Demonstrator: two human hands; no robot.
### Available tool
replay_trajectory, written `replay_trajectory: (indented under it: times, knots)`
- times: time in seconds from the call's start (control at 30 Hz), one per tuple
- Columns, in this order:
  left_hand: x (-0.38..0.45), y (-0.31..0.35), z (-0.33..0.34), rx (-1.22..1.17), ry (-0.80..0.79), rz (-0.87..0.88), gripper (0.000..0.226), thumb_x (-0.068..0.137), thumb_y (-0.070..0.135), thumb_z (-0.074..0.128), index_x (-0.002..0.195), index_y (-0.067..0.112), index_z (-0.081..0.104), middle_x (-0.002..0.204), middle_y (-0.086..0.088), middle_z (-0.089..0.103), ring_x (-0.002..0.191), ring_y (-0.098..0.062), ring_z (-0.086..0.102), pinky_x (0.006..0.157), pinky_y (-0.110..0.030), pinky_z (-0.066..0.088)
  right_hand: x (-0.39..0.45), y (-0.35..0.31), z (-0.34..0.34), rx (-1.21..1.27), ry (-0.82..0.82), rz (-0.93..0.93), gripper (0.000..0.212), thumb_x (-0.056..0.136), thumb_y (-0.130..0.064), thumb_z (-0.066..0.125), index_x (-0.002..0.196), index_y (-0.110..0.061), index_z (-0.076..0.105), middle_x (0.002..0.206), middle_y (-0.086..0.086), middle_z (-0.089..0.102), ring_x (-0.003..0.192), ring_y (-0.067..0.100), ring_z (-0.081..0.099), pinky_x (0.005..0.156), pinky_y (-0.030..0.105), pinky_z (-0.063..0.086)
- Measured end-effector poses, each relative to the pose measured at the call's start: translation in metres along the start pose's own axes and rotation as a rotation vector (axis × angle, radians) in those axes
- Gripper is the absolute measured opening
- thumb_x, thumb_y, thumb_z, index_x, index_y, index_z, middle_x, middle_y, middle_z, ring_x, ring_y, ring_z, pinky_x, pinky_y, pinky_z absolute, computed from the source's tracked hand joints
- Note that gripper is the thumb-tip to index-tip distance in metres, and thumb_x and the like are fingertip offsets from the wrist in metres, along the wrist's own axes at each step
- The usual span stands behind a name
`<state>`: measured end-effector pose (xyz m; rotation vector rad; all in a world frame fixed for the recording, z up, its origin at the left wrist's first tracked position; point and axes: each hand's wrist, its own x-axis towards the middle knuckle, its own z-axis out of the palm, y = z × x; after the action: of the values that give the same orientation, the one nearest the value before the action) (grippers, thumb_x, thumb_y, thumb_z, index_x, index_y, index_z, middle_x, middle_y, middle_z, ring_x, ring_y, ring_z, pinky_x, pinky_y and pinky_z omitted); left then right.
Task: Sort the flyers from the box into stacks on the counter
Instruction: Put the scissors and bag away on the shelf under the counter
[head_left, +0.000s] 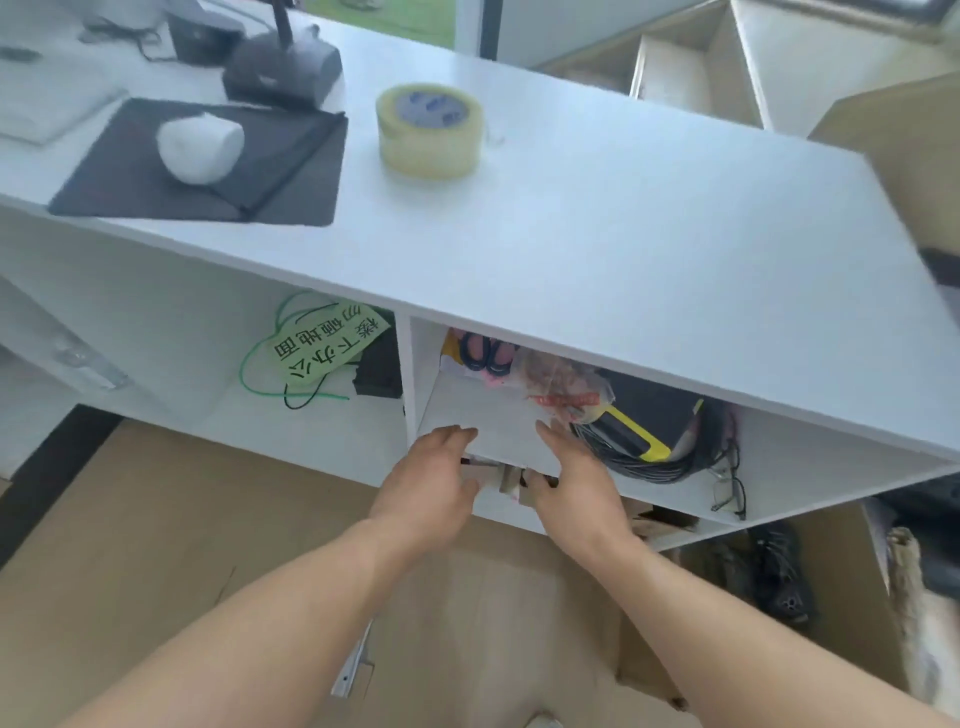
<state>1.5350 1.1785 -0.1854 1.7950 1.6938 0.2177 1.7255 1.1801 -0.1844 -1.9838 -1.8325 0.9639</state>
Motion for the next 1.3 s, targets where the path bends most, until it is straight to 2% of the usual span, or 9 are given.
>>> replay_trajectory:
  times: [0.17,0.23,0.33,0.53,0.73,0.9,1.13,1.2,1.3]
  knots:
    - [-0.069,0.025,-0.087,-0.041,0.087,-0.046,0.053,0.105,0.037,0.047,0.155,0.028,0.031,0.162,0.007,0.025,0.148,-0.018,0.027,0.119,-0.041,0.028,-0.052,-0.084,-0.054,-0.016,0.002,-0.083,0.061,0.101,-0.027,0.058,0.156,-0.032,0.034,0.162,-0.014,0.031,0.151,0.007,0.024,0.122,0.026,0.019]
    - [-0.088,0.032,-0.119,-0.052,0.129,-0.049,0.053,0.105,0.038,0.048,0.155,0.030,0.031,0.162,0.009,0.025,0.148,-0.016,0.026,0.119,-0.041,0.028,-0.061,-0.117,-0.075,-0.002,0.014,-0.120,0.060,0.100,-0.028,0.060,0.155,-0.033,0.036,0.158,-0.015,0.037,0.147,0.008,0.032,0.122,0.032,0.027]
    - [-0.099,0.040,-0.165,-0.037,0.216,-0.030,0.054,0.103,0.036,0.052,0.154,0.026,0.036,0.160,0.006,0.031,0.147,-0.017,0.030,0.119,-0.038,0.028,-0.061,-0.160,-0.100,0.029,0.048,-0.165,0.058,0.099,-0.032,0.061,0.153,-0.034,0.039,0.151,-0.012,0.047,0.137,0.011,0.046,0.115,0.038,0.041]
    - [-0.083,0.059,-0.235,-0.041,0.323,0.005,0.053,0.102,0.034,0.054,0.152,0.022,0.040,0.158,0.003,0.036,0.145,-0.018,0.033,0.117,-0.038,0.030,-0.032,-0.213,-0.126,0.108,0.055,-0.181,0.054,0.097,-0.028,0.060,0.149,-0.035,0.045,0.149,-0.010,0.047,0.125,0.011,0.053,0.092,0.044,0.058]
    - [-0.036,0.064,-0.253,-0.063,0.312,-0.032,0.055,0.102,0.037,0.054,0.153,0.023,0.038,0.158,0.004,0.036,0.144,-0.017,0.035,0.117,-0.037,0.032,0.038,-0.229,-0.131,0.049,0.025,-0.181,0.052,0.098,-0.031,0.057,0.149,-0.030,0.044,0.152,-0.006,0.044,0.128,0.015,0.053,0.108,0.040,0.045]
    - [0.026,0.066,-0.262,-0.057,0.289,-0.131,0.057,0.102,0.038,0.053,0.154,0.025,0.035,0.160,0.007,0.032,0.146,-0.017,0.033,0.114,-0.040,0.035,0.119,-0.229,-0.137,0.041,0.005,-0.142,0.059,0.097,-0.035,0.060,0.152,-0.027,0.039,0.152,0.000,0.040,0.129,0.018,0.053,0.104,0.038,0.046]
    - [0.106,0.080,-0.261,-0.081,0.279,-0.231,0.060,0.102,0.033,0.055,0.156,0.023,0.031,0.162,0.007,0.027,0.149,-0.015,0.027,0.117,-0.036,0.031,0.212,-0.233,-0.146,-0.021,-0.039,-0.236,0.083,0.086,-0.051,0.073,0.155,-0.030,0.031,0.165,0.003,0.021,0.151,0.022,0.019,0.118,0.040,0.029]
    - [0.122,0.082,-0.261,-0.063,0.267,-0.257,0.064,0.101,0.031,0.056,0.157,0.021,0.027,0.164,0.005,0.024,0.150,-0.016,0.025,0.117,-0.035,0.030,0.229,-0.234,-0.143,-0.071,-0.085,-0.288,0.089,0.082,-0.055,0.075,0.155,-0.031,0.032,0.167,0.003,0.017,0.150,0.024,0.020,0.118,0.039,0.030]
    - [0.137,0.081,-0.261,-0.049,0.266,-0.293,0.066,0.101,0.030,0.056,0.158,0.019,0.025,0.164,0.003,0.023,0.150,-0.017,0.024,0.118,-0.036,0.030,0.244,-0.233,-0.136,-0.099,-0.120,-0.333,0.080,0.080,-0.056,0.077,0.147,-0.028,0.043,0.167,-0.001,0.013,0.147,0.022,0.026,0.113,0.039,0.036]
